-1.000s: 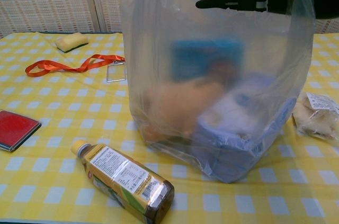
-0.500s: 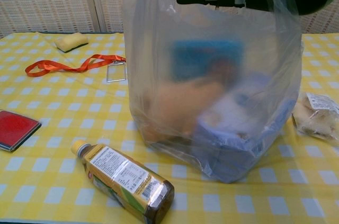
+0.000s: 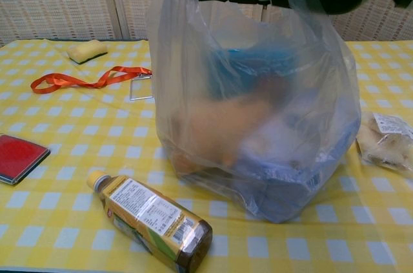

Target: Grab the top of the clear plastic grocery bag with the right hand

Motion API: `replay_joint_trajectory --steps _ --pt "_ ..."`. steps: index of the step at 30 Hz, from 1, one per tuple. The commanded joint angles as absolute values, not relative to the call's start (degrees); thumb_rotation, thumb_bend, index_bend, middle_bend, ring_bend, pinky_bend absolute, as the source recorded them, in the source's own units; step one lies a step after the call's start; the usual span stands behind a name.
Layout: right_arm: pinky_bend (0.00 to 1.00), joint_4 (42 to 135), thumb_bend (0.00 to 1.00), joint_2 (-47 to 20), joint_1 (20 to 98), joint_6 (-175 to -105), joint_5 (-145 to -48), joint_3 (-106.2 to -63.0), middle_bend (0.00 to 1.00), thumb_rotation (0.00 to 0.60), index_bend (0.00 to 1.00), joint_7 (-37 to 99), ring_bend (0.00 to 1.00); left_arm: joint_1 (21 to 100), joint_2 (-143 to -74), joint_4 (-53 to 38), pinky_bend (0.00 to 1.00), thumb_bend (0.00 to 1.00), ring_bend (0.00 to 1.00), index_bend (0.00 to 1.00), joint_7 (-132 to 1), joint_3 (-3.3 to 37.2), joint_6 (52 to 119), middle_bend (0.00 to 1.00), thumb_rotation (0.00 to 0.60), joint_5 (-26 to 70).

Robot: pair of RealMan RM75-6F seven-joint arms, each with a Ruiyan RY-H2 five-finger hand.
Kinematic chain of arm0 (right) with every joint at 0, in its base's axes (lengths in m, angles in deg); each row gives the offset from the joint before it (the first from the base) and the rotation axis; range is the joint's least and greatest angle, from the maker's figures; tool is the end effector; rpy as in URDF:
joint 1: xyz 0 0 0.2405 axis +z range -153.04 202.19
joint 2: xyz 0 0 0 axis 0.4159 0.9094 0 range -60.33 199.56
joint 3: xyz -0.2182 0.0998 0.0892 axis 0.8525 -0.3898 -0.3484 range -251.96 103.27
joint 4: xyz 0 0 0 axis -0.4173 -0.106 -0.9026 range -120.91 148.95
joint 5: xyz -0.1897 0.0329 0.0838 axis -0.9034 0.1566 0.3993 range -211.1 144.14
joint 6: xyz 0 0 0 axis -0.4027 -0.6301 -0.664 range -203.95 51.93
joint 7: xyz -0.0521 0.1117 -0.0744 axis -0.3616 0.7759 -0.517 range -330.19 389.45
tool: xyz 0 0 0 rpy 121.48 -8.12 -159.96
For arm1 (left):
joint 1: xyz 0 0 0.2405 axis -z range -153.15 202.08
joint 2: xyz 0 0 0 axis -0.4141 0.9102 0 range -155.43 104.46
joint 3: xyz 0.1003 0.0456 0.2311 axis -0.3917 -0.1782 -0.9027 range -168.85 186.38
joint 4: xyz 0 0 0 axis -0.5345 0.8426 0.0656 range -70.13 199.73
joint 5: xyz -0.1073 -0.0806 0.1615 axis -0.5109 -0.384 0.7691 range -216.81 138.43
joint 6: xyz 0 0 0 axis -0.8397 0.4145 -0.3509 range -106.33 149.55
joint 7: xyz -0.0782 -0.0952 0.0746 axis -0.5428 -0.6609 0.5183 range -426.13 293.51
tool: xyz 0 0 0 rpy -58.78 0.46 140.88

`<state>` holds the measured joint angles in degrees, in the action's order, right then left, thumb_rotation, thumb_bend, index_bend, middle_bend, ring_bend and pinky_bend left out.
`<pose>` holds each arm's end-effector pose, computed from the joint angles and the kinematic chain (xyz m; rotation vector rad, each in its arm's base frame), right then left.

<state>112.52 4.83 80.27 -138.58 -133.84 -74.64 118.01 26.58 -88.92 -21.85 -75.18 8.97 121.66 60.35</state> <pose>-0.0577 -0.3101 0.0790 -1.5435 1.9163 -1.3791 -0.2952 0.1515 0.1835 -1.4423 -0.7324 -1.1727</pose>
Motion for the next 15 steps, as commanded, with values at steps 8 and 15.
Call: replay_joint_trajectory --steps 8,15 --pt "0.00 110.56 0.00 1.65 82.30 -137.05 -132.40 -76.63 0.00 0.599 0.00 118.23 0.00 26.48 -88.77 -21.59 0.00 0.27 0.00 0.00 -75.84 8.98 121.78 0.00 0.600 60.22" --pt "0.00 108.19 0.00 -1.32 83.72 -136.59 -132.10 -77.71 0.00 0.598 0.00 118.71 0.06 26.35 -88.75 -21.50 0.00 0.27 0.00 0.00 -76.01 9.01 121.96 0.00 0.600 60.15"
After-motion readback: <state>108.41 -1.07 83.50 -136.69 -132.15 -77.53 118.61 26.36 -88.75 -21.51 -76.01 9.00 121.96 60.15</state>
